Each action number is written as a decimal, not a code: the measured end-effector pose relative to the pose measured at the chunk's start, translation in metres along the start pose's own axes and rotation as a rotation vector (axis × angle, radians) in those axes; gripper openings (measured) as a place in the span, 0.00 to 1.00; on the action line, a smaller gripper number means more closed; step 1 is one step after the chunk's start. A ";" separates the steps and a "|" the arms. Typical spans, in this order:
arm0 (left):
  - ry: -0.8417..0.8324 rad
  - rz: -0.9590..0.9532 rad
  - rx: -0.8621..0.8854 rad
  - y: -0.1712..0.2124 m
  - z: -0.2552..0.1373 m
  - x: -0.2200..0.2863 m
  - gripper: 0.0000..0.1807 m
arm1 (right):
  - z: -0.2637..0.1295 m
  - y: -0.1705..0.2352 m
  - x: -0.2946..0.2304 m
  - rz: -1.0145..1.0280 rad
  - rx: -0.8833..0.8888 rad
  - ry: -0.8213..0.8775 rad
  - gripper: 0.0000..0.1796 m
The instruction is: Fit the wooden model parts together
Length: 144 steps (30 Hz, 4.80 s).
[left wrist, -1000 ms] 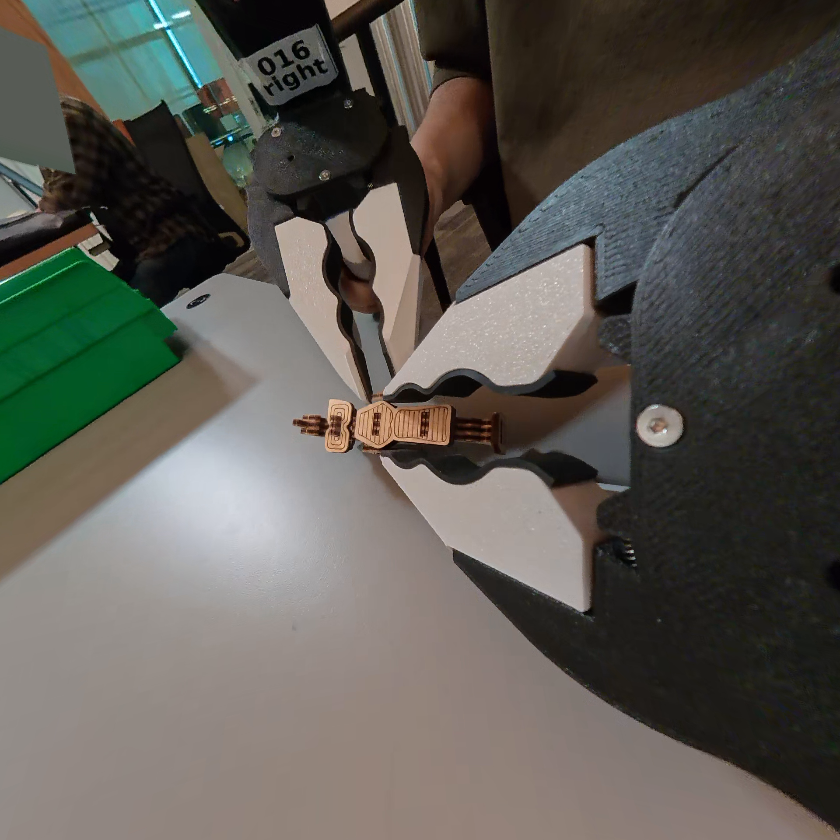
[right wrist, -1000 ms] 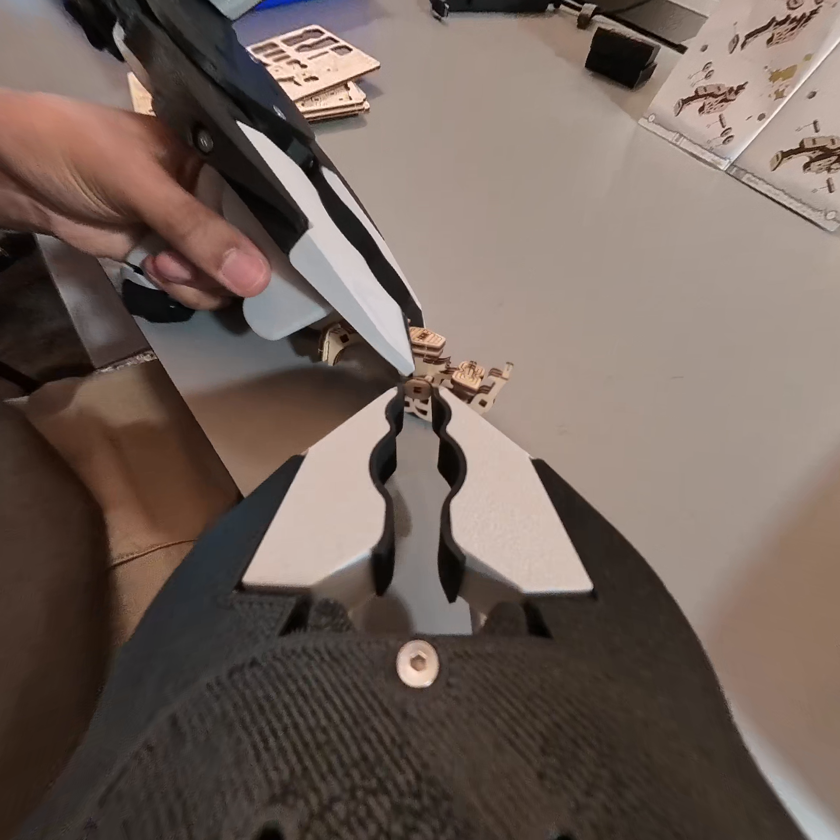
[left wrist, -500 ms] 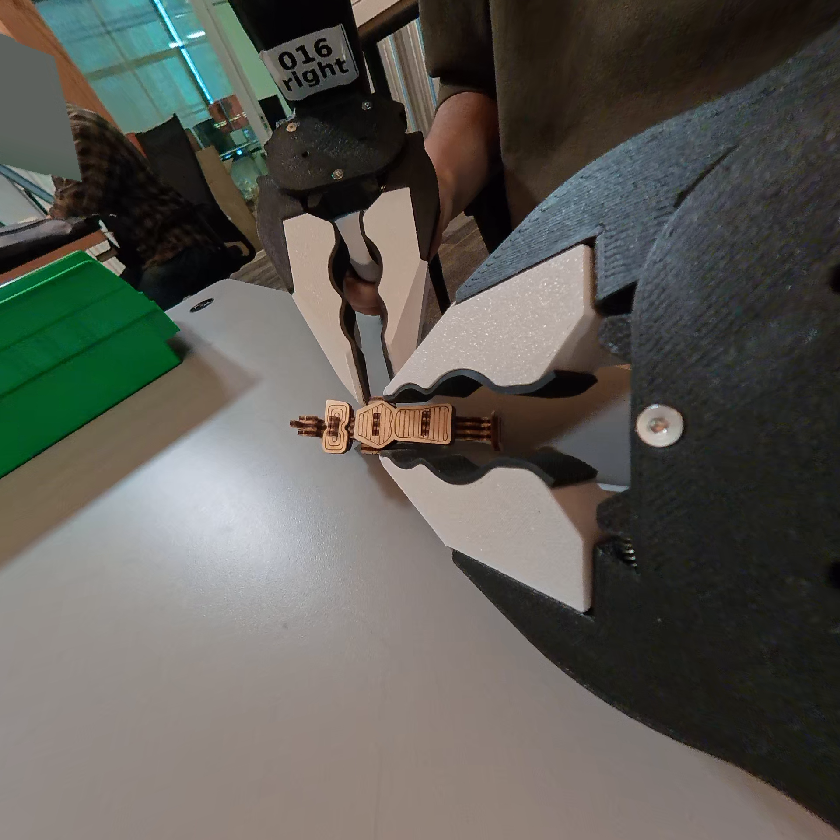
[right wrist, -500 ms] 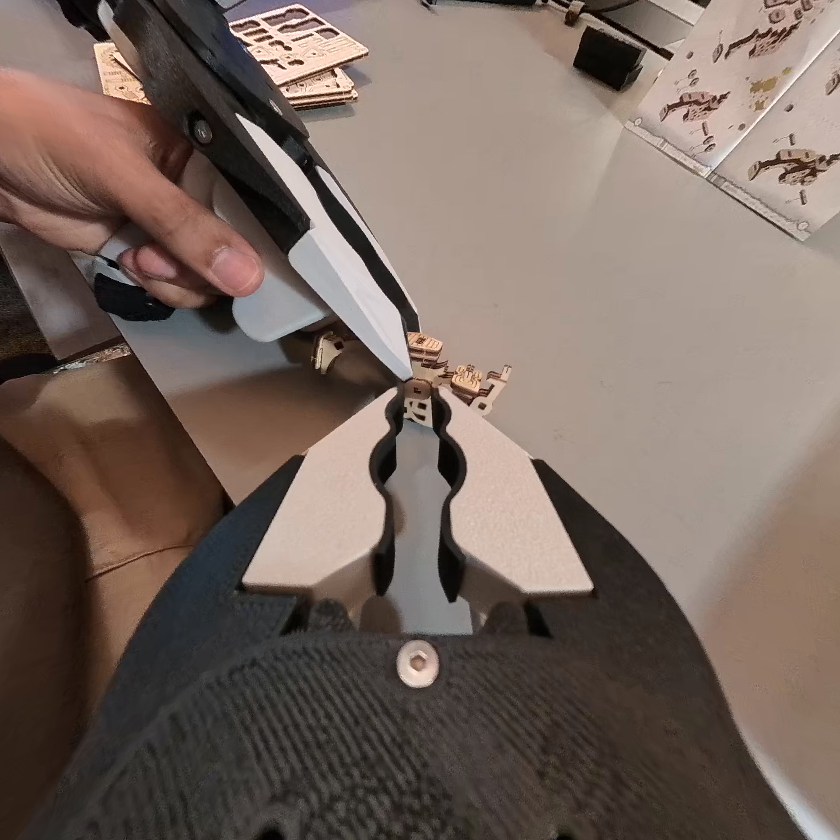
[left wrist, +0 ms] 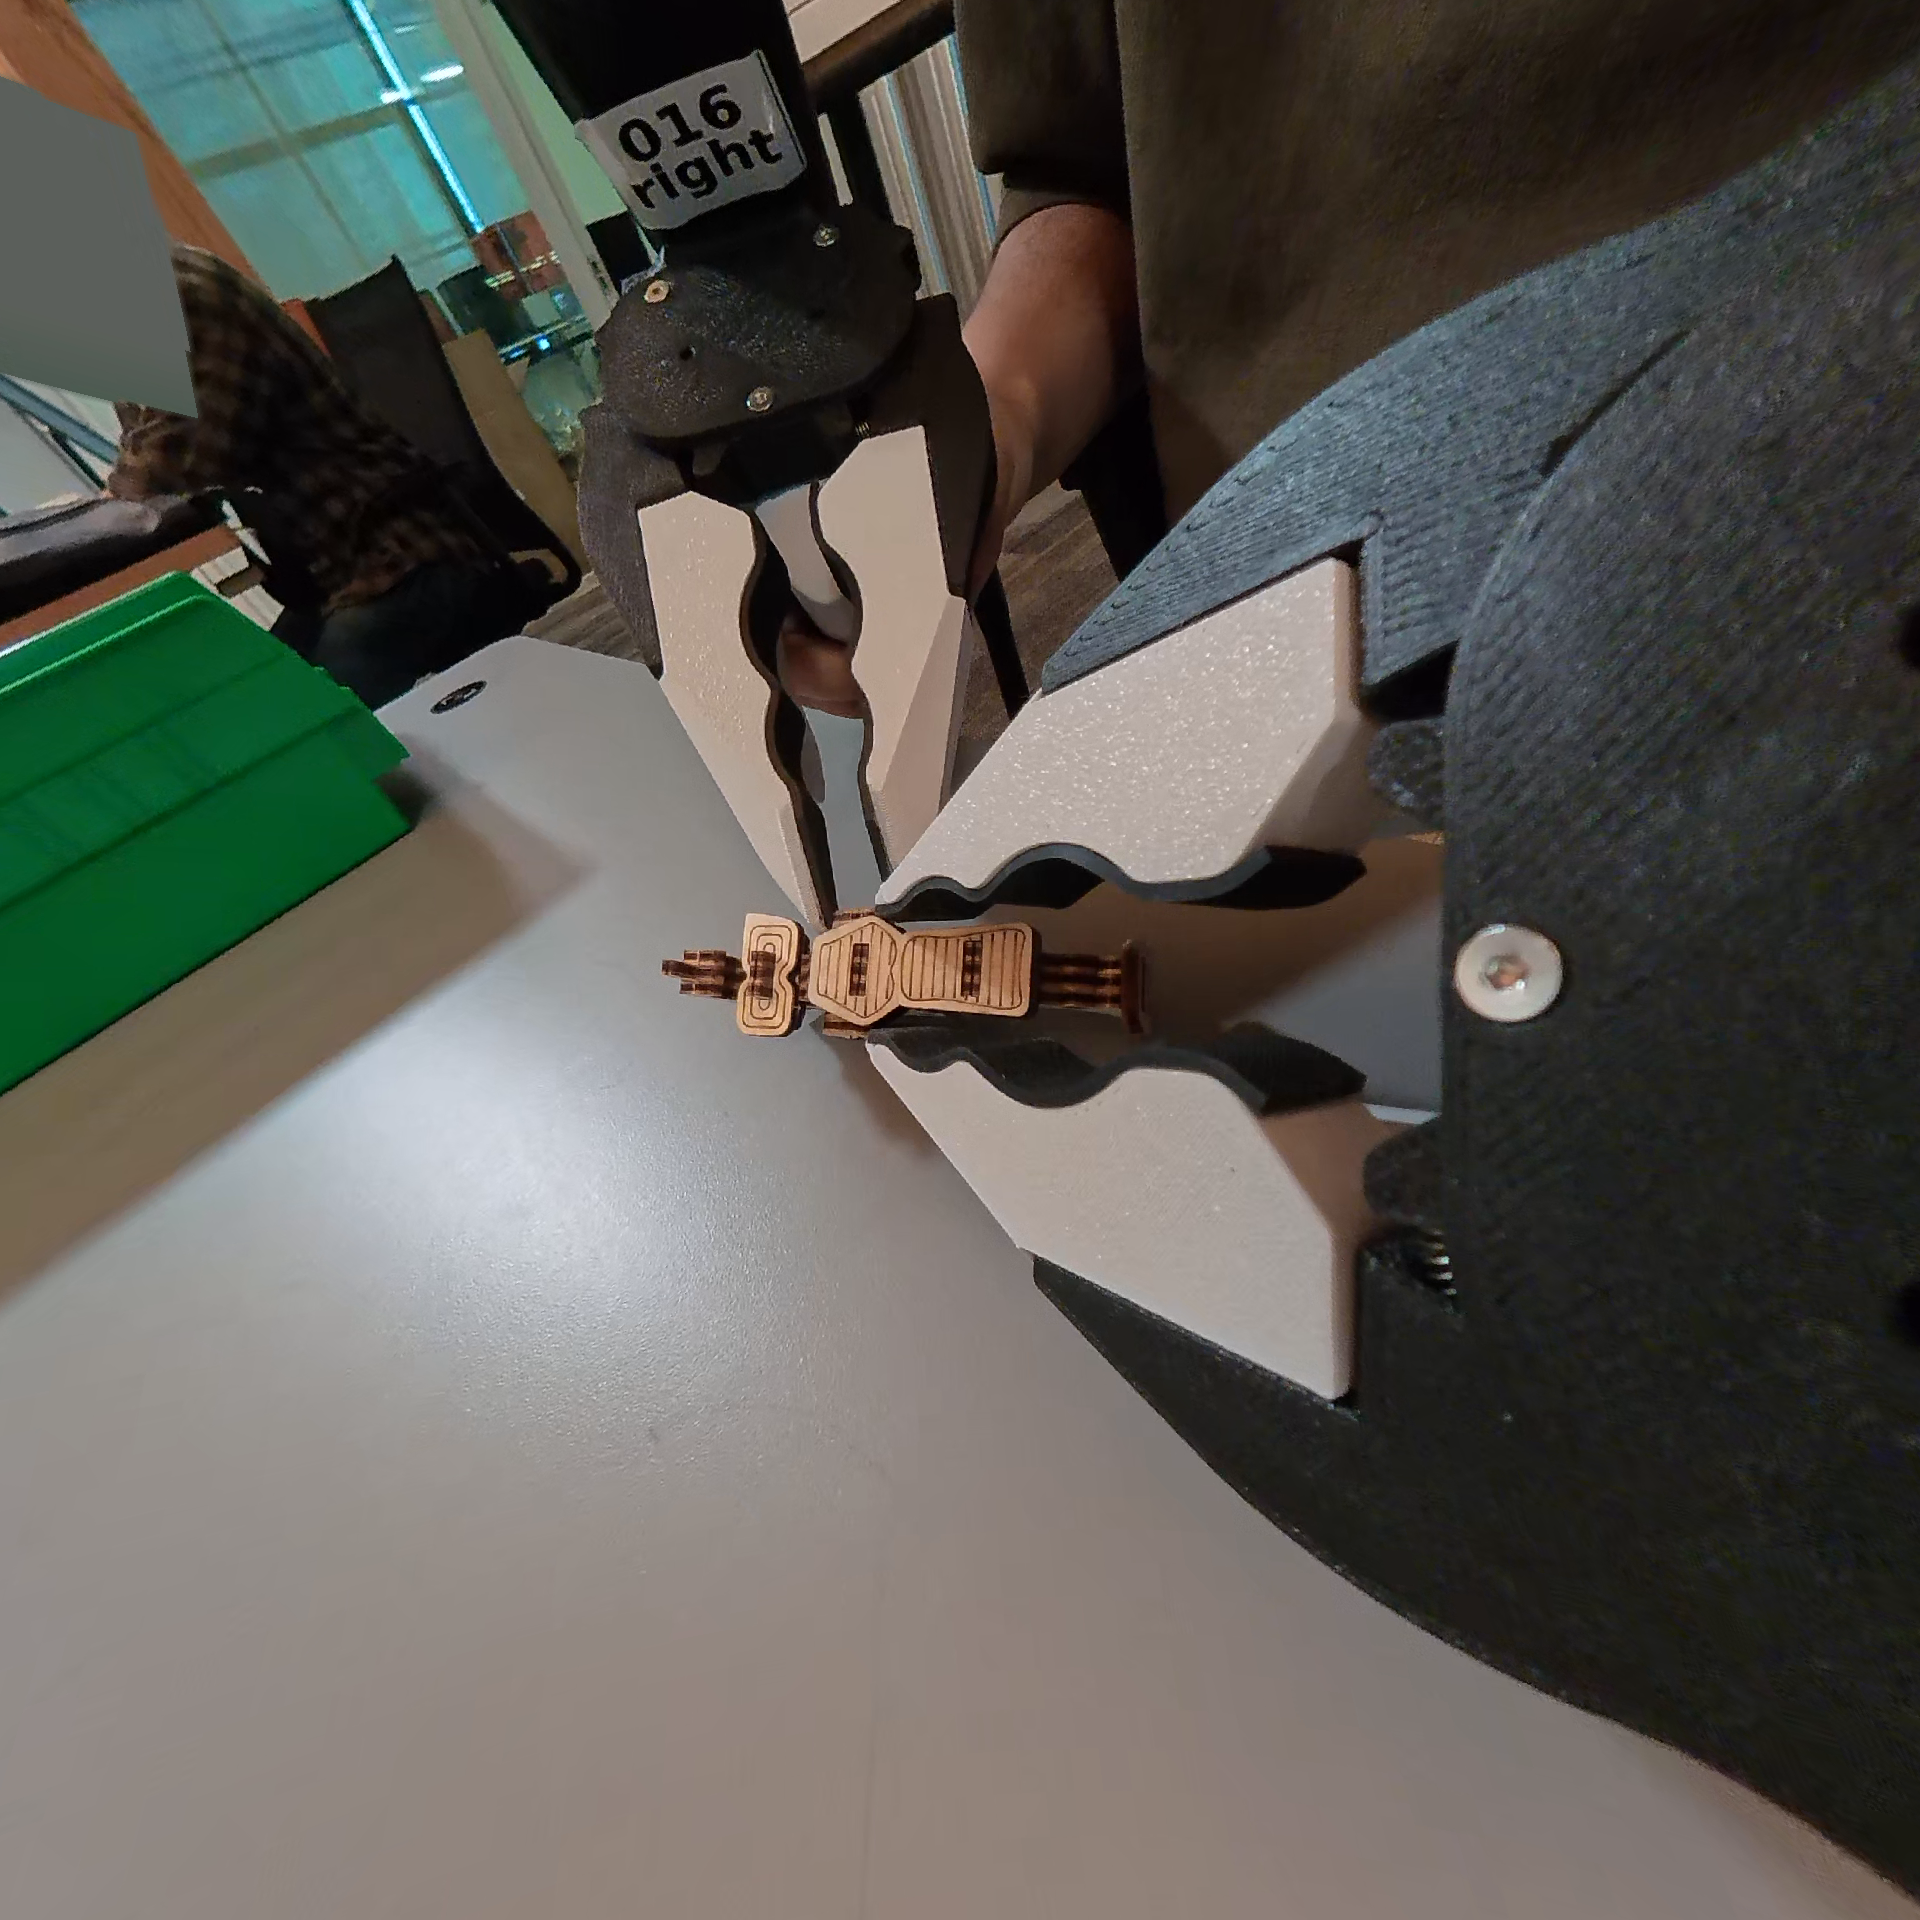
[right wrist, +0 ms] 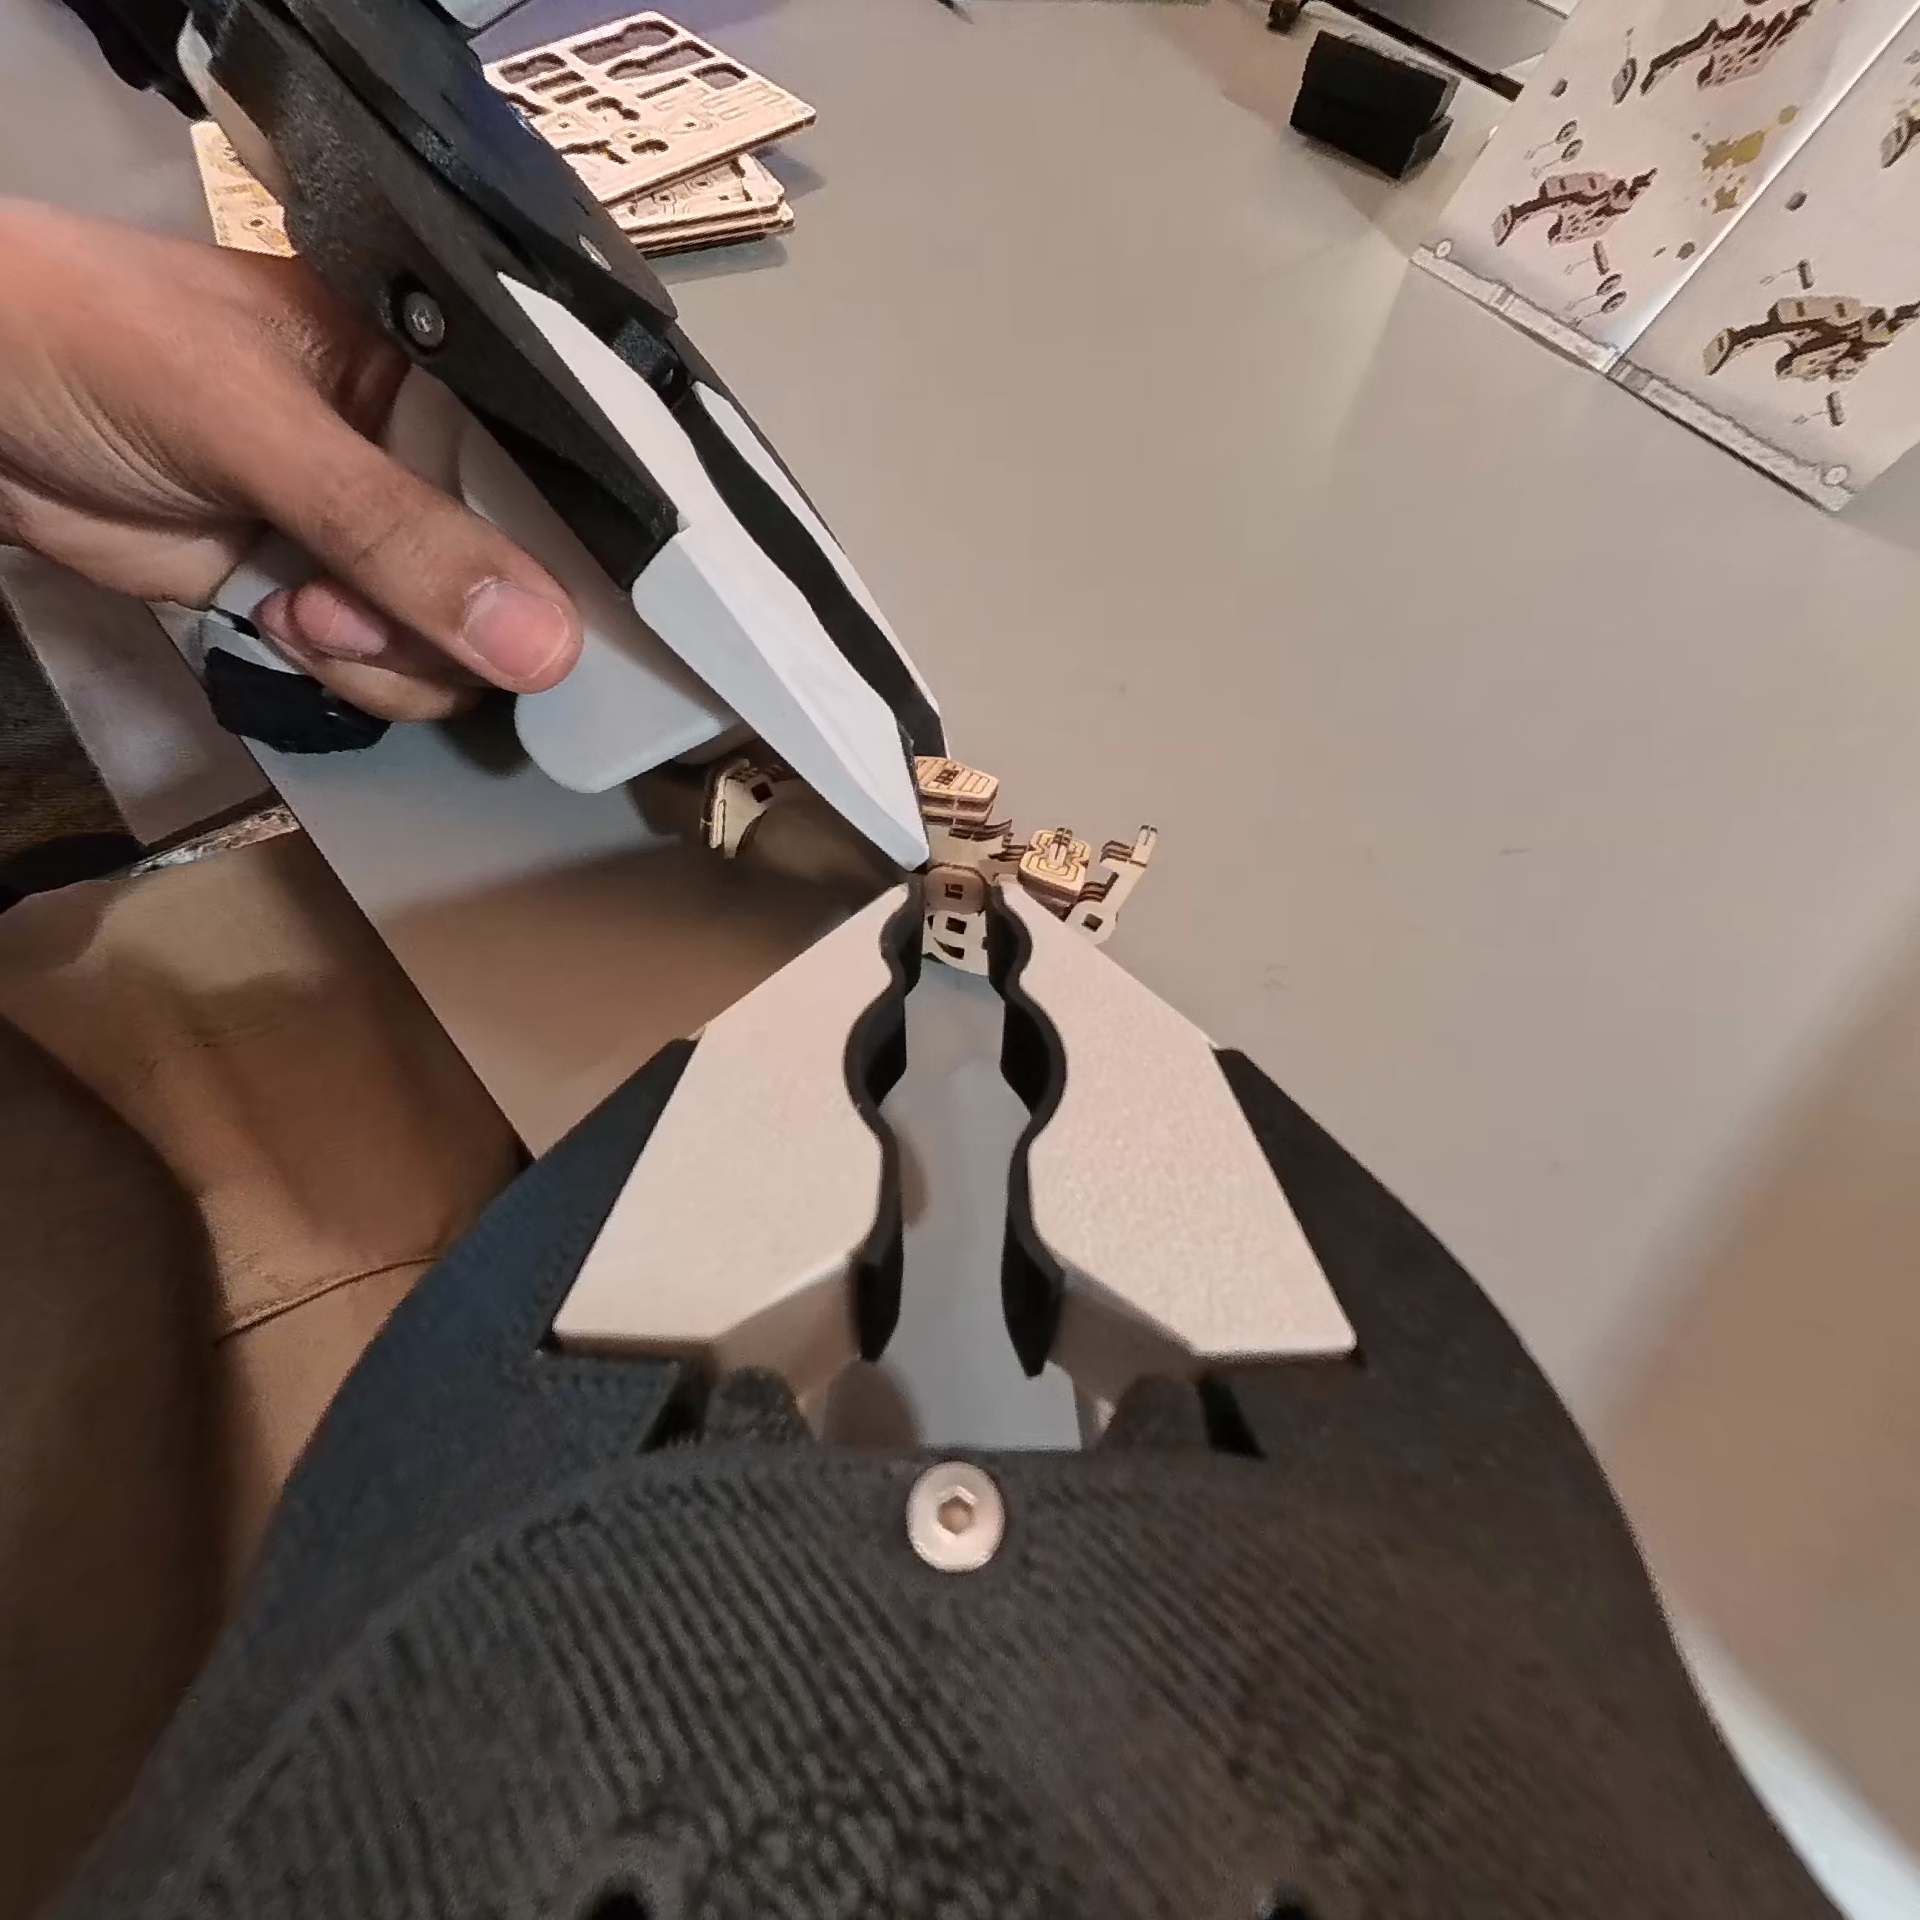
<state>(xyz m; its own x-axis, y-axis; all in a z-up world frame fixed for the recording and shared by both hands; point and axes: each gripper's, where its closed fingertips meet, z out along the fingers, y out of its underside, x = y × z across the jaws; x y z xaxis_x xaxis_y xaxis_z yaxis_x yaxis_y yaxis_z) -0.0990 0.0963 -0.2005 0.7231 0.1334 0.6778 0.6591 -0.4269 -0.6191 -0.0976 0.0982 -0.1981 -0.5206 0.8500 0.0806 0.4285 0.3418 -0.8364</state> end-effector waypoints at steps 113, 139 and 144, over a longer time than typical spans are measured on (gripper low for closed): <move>0.055 0.433 0.368 -0.039 -0.031 0.061 0.09 | -0.049 -0.059 -0.003 -0.107 0.415 0.004 0.02; 0.186 0.175 0.275 -0.030 -0.024 0.050 0.09 | -0.047 -0.049 0.002 0.289 0.411 -0.269 0.01; 0.208 0.154 0.270 -0.030 -0.023 0.051 0.09 | -0.046 -0.048 0.000 0.339 0.410 -0.315 0.01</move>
<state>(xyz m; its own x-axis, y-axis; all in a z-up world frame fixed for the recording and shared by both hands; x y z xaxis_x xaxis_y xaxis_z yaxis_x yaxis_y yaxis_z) -0.0868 0.0950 -0.1384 0.7787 -0.1108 0.6175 0.5969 -0.1724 -0.7836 -0.0840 0.1004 -0.1326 -0.6251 0.7034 -0.3383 0.3221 -0.1623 -0.9327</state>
